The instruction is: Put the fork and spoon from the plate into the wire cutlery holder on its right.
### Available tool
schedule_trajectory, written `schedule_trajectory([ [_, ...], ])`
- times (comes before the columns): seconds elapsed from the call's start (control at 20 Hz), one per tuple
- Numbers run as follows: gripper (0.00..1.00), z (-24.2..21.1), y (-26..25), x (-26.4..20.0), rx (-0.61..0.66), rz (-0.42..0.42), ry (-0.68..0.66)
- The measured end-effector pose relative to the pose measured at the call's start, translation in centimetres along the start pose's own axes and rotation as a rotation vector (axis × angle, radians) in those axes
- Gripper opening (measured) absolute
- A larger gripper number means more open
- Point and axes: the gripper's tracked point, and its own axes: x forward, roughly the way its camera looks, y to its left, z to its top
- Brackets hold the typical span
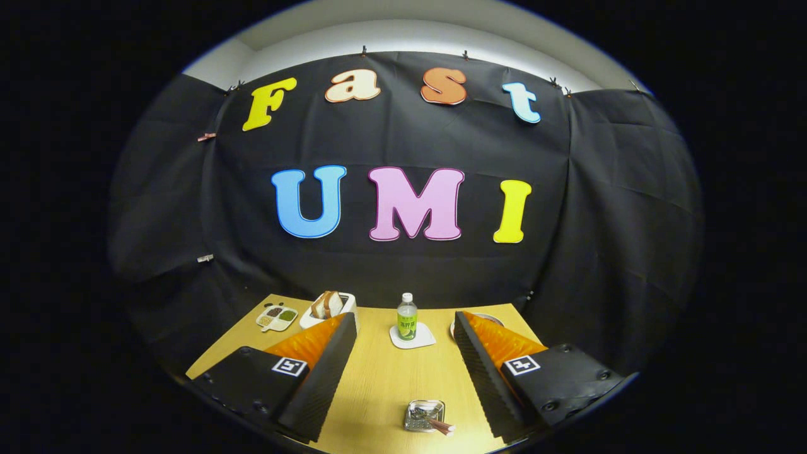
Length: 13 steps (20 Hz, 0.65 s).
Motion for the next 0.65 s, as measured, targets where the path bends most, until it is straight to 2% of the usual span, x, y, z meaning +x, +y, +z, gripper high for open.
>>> schedule_trajectory([
  [0.65,0.97,0.5,-1.1,2.4,-0.033,0.005,0.004],
])
